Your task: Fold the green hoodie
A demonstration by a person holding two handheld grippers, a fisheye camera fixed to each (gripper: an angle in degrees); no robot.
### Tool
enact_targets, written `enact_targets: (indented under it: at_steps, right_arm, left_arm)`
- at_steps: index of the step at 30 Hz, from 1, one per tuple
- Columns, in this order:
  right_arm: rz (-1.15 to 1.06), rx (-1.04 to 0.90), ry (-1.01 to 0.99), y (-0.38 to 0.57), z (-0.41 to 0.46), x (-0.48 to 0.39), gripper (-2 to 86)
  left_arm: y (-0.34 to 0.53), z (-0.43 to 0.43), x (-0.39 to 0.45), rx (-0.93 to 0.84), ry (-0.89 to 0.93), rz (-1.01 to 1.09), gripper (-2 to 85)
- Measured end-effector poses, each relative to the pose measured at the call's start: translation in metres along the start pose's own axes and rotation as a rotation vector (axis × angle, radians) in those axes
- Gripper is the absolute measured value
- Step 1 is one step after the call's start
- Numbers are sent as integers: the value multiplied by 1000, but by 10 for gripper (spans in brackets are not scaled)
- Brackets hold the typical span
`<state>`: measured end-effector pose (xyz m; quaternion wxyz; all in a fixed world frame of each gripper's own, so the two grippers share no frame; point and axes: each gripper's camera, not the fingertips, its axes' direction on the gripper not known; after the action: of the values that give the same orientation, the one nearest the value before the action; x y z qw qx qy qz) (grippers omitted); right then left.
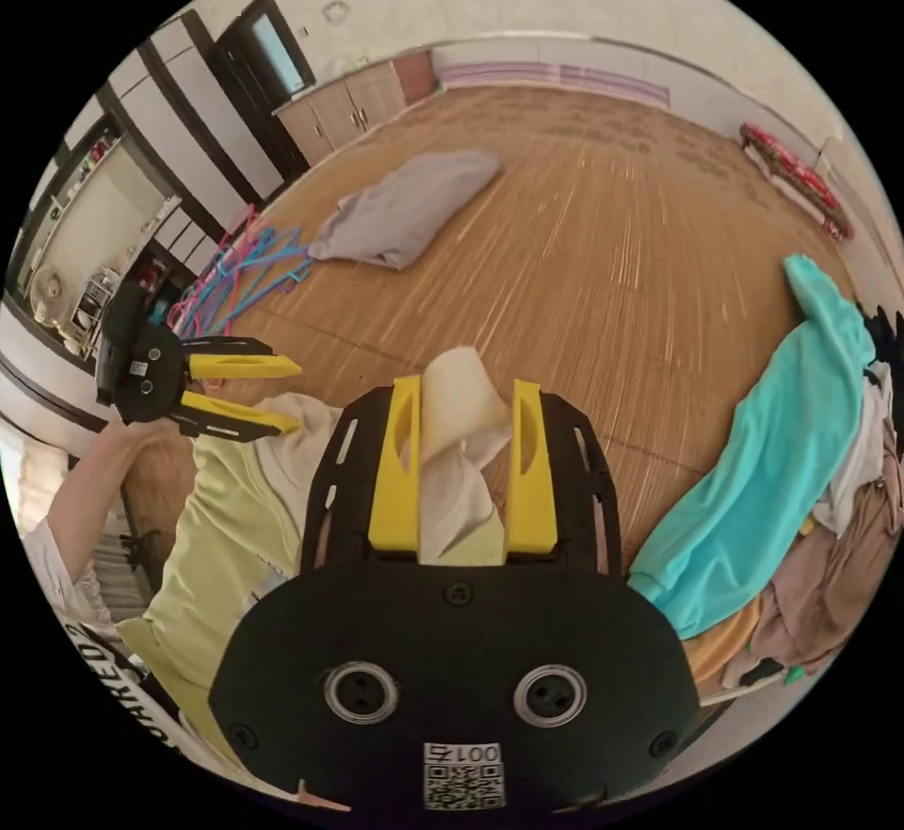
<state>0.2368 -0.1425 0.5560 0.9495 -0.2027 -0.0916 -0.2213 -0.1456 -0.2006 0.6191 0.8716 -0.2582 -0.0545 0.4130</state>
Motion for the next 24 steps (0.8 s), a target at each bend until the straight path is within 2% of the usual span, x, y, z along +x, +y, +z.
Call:
enact_targets:
  at_steps: [4,7,10,12,15,17,19,21,23,24]
  right_arm:
    - [-22,7,-103,16,7,9,48]
    - [-63,92,-111,14,-11,13,31]
    - [-182,190,-21,-13,-39,1,24]
    - [-336,306,44,-29,-71,-25,22]
    - [-524,500,148,-13,-110,-60,24]
    - [-530,549,154,5,-119,-62,27]
    - [-480,473,117,17,-109,-51,32]
    - [-369,134,62,15,-67,-25,45]
    - [-319,-63,17,17,-38,-10,56]
    - [-310,-68,11,20,-34,-7,60]
  left_arm:
    - [14,-9,35,64,-75,66,35]
    - [21,-27,60,113,-234,94,12]
    - [19,-59,65,219,-369,39,1]
    - [22,-91,74,321,-457,-10,-4]
    - [46,-113,105,439,-593,-14,-3]
    - [67,-110,127,470,-633,-7,5]
    - [84,-92,148,458,-639,16,22]
    - [91,-57,162,306,-575,49,37]
    - [91,-37,162,193,-534,27,48]
    - [93,-33,160,165,-519,2,57]
